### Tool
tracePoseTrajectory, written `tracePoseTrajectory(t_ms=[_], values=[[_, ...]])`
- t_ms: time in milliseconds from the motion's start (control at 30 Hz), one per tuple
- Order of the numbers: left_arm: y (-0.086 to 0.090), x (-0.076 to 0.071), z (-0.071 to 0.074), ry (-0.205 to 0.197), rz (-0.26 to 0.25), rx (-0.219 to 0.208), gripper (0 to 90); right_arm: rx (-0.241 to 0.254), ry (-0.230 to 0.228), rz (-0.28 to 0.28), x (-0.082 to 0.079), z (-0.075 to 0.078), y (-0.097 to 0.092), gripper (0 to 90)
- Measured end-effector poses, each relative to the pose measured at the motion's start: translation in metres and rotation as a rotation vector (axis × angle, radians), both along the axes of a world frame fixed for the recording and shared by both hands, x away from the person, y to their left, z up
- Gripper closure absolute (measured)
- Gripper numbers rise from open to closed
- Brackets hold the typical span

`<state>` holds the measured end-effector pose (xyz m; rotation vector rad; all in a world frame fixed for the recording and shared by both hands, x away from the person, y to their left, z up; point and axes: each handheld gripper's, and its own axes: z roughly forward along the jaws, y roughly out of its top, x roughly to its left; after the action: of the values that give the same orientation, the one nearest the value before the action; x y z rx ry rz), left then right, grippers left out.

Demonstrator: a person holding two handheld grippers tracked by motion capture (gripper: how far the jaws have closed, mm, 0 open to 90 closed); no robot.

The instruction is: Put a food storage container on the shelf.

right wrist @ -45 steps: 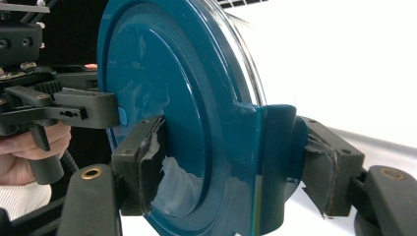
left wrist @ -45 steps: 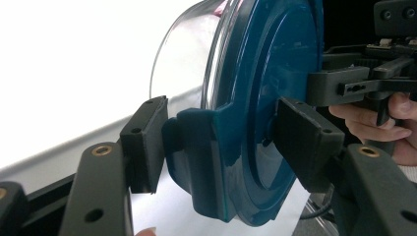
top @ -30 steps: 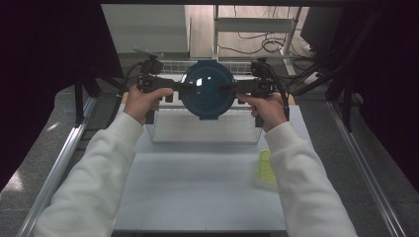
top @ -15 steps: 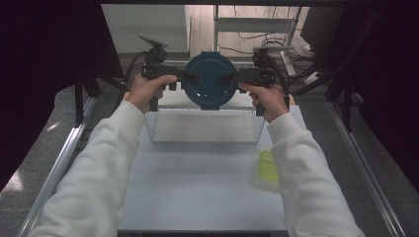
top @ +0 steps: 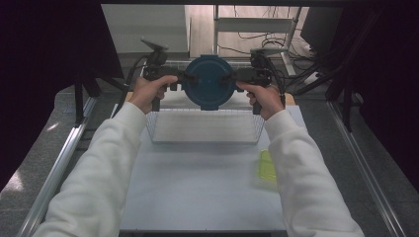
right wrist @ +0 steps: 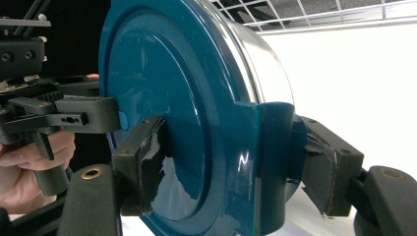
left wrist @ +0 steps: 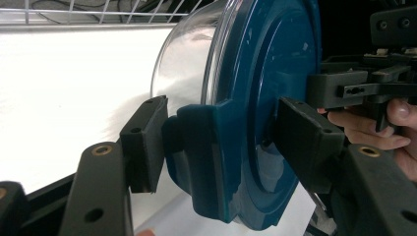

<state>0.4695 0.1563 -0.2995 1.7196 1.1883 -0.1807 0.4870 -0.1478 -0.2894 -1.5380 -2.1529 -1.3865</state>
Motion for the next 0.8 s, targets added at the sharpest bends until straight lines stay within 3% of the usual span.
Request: tracePoseTrajectory(t_ms=[433,800], values=[[0.007,0.023,-0.011,0.088,0.044,-0.09,38.9,0.024,0.083,-0.048,0.02,-0.003,0.003,31.8],[0.007,0.034,-0.018,0.135,0.085,-0.133,38.7,0.06,0.132,-0.093,0.029,-0.01,0.001,31.7]])
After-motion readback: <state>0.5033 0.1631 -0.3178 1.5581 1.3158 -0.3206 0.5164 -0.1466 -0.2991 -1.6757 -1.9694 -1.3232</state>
